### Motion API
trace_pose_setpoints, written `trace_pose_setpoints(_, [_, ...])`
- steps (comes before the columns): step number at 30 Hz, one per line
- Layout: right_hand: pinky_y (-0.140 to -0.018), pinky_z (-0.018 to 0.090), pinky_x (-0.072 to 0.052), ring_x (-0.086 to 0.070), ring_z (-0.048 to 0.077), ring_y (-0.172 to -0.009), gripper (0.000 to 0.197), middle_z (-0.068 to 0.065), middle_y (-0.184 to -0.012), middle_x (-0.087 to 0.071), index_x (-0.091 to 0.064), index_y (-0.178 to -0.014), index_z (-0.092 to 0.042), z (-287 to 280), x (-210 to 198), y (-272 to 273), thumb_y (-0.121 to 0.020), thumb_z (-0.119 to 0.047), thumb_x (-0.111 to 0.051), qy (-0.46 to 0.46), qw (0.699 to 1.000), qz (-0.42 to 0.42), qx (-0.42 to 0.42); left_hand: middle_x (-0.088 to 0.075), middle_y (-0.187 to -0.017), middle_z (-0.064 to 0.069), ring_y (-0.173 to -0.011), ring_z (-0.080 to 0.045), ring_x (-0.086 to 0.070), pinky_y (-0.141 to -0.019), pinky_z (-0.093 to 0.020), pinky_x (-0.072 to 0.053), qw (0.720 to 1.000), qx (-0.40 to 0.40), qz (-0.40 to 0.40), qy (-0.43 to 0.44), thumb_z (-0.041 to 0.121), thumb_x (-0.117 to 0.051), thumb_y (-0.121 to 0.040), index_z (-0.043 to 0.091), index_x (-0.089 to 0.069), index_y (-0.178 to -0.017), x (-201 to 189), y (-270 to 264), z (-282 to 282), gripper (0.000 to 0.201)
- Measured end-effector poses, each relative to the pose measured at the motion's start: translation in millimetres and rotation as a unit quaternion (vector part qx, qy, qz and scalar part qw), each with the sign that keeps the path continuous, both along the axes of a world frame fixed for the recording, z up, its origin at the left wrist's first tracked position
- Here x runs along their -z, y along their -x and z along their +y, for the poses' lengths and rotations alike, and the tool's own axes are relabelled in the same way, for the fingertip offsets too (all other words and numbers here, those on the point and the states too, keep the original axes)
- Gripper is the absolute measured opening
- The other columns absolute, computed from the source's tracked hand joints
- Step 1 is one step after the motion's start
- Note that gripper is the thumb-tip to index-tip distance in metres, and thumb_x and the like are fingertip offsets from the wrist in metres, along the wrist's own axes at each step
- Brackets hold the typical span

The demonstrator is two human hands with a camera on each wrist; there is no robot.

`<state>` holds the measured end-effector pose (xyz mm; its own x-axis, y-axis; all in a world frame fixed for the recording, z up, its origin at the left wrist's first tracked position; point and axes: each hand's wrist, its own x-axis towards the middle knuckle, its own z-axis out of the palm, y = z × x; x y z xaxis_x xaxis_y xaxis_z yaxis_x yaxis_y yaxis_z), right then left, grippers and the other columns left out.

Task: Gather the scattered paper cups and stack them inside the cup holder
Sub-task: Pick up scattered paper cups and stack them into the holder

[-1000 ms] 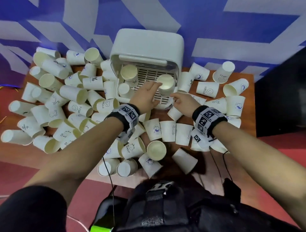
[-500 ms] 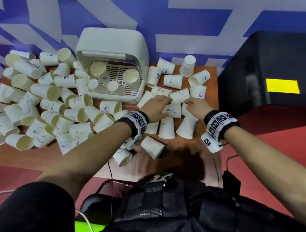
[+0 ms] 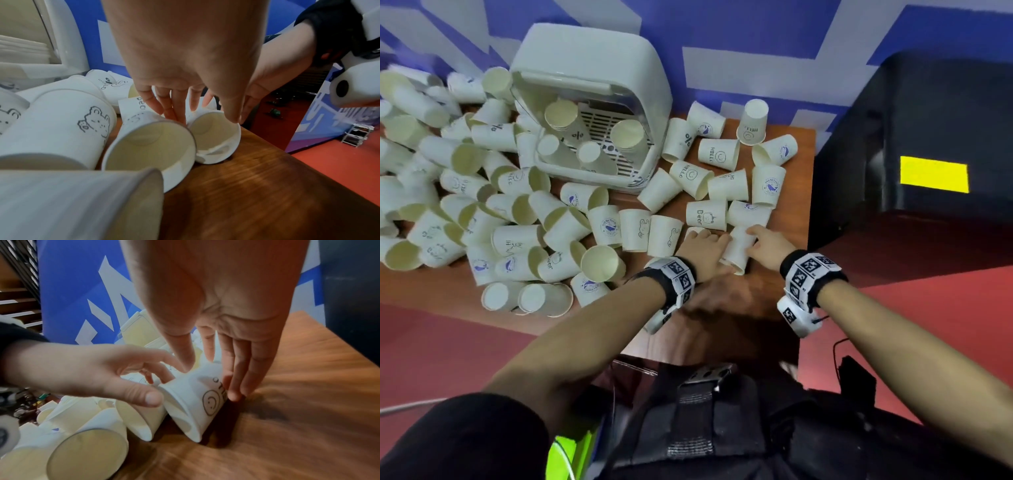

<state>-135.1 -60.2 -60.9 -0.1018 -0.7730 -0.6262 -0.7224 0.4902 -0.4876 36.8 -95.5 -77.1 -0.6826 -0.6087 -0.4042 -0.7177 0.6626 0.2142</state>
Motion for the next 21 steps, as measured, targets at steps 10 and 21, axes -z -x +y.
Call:
trace_pose_setpoints(10, [-0.093, 0.028, -0.040, -0.050, 0.028, -0.120, 0.072, 0.013, -0.138, -0.047, -0.019, -0.150, -0.022, 6, 12, -7, -0.090, -0.024, -0.060, -0.005, 0.999, -0.044, -0.022, -0.056, -0.128, -0.017, -0.121, -0.033, -0.041, -0.097, -0.043, -0.032, 0.993, -0.105, -0.003, -0.060, 0.050, -0.049, -0.092, 0.009, -0.022, -0.146, 5, 6, 18, 0.073])
trace_pose_setpoints(21, [-0.094, 0.046, -0.048, -0.059, 0.027, -0.101, 0.050, 0.002, -0.098, -0.060, -0.040, -0.136, -0.013, 6, 0, 1, -0.090, -0.018, -0.059, 0.033, 0.982, -0.179, 0.058, -0.054, -0.130, -0.017, -0.110, -0.029, -0.056, -0.087, -0.030, -0.039, 0.944, -0.223, 0.156, -0.185, 0.054, -0.057, -0.088, 0.014, -0.012, -0.151, -8, -6, 24, 0.087])
